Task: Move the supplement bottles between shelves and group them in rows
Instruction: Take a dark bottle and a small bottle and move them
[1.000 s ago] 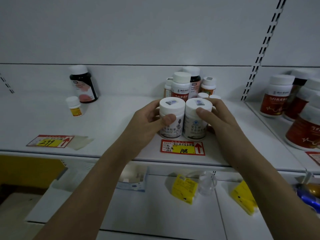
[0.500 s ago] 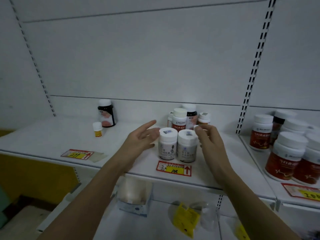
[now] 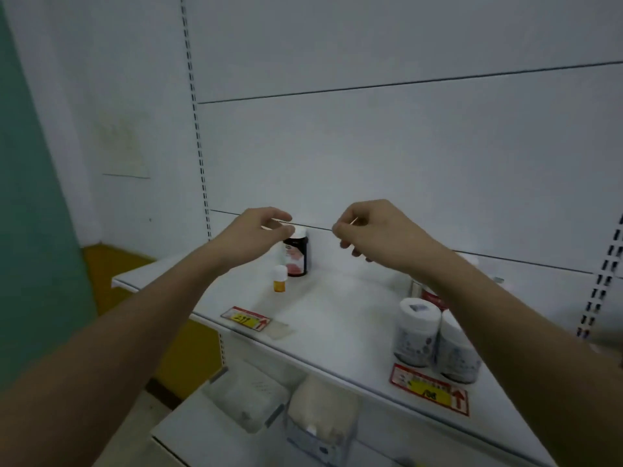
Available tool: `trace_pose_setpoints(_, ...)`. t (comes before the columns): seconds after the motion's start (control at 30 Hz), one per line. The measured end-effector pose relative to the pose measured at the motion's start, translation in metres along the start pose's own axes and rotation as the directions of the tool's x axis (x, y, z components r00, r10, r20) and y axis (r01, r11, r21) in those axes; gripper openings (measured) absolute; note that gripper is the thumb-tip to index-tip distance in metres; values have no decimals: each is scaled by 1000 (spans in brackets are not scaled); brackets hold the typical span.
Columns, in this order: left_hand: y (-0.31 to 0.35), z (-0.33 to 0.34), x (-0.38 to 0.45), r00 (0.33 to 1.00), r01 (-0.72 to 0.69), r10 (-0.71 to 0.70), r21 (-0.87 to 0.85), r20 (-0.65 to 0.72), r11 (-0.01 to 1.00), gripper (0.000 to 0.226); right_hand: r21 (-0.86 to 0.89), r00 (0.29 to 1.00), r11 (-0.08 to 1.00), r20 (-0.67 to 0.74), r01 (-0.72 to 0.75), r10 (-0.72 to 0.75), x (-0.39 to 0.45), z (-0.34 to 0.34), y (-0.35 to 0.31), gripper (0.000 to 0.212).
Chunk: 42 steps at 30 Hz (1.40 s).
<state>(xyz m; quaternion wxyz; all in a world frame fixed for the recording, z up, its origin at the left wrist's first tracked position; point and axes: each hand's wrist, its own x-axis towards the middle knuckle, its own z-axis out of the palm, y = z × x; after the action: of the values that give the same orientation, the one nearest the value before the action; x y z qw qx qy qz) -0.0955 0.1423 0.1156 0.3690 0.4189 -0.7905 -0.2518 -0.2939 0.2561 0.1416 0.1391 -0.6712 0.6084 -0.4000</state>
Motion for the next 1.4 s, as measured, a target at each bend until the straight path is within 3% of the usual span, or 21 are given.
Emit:
trace_pose_setpoints(0.23, -81, -10, 42, 1000, -11, 12, -41, 20, 999, 32, -129, 996, 988, 18, -85, 88, 61, 82, 16, 13)
trace_pose_setpoints(0.5, -195, 15, 86, 995, 4, 19, -231, 96, 973, 32, -94, 973, 968, -49, -231, 227, 127, 172, 69, 13)
trace_pose_setpoints(0.77, -191, 40, 155, 945, -42, 194, -489, 265, 871, 43, 110, 952, 972, -207, -207, 226, 133, 183, 91, 12)
trace_pose_setpoints(0.9, -198, 57, 162, 920, -71, 288, -610, 267, 790, 45, 125, 972, 972, -108, -197, 211, 121, 181, 94, 14)
trace_pose_setpoints(1.1, -211, 51, 168, 947, -93, 239, -526, 216, 845, 35, -38, 967, 968, 50, -250, 251, 121, 187, 97, 31)
trace_pose_setpoints(1.3, -204, 54, 165, 930, 21, 214, -625, 298, 781, 29, 165, 958, 954, -98, -251, 269, 121, 179, 102, 37)
trace_pose_setpoints(1.4, -202, 55, 164, 928, -21, 228, -569, 294, 822, 35, 255, 950, 946, -183, -201, 251, 117, 173, 101, 41)
